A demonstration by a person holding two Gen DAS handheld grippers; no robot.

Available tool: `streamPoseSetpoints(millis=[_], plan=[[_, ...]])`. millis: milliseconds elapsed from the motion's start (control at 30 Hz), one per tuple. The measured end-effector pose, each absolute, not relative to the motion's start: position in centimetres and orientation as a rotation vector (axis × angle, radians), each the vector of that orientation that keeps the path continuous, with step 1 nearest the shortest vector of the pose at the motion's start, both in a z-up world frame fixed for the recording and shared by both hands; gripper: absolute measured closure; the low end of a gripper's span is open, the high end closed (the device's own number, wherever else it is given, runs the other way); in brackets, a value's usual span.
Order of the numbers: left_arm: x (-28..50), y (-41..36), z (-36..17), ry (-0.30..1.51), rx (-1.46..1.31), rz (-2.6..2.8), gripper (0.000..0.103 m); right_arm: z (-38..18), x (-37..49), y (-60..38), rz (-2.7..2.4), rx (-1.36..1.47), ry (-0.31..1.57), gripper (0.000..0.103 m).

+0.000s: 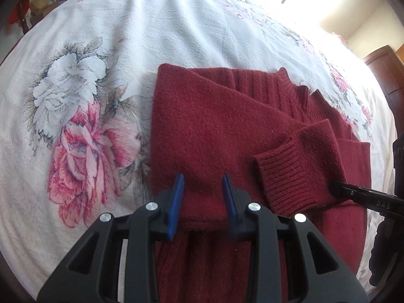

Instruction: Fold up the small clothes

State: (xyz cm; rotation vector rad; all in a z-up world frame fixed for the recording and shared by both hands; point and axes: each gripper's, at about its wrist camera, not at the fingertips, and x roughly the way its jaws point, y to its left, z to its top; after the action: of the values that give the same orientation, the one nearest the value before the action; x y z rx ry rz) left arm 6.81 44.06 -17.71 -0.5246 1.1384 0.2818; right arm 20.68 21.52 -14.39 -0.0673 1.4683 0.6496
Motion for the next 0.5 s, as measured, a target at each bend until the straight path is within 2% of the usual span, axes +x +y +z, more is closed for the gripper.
streamPoseSetpoints(millis=[67,200,267,367,500], plan=[[6.7,44.2,-17.7,1.137,-0.529,0.277,0.072,-14.1,20.5,21.7,0.636,-0.106,1.450,0.072],[5.7,45.1,-16.1,1.109,-0.569,0.270,0.071,-10.8,19.7,22.1,0.637,-0.190,1.335,0.066],[4.9,45.6,-15.1,1.089,-0.580,0.285,0.067,-9.1,18.9,23.5,0.681,-0.242,1.285,0.051],[3.8,46.4,-14.2,1.070,-0.620,0.304,0.064,-8.0,17.2,26.3,0.790,-0.311,1.262,0.048],[3.0,47.1,-13.8,1.066,-0.644,0.325,0.064,-9.4,15.2,30.1,0.872,-0.426,1.280,0.044]])
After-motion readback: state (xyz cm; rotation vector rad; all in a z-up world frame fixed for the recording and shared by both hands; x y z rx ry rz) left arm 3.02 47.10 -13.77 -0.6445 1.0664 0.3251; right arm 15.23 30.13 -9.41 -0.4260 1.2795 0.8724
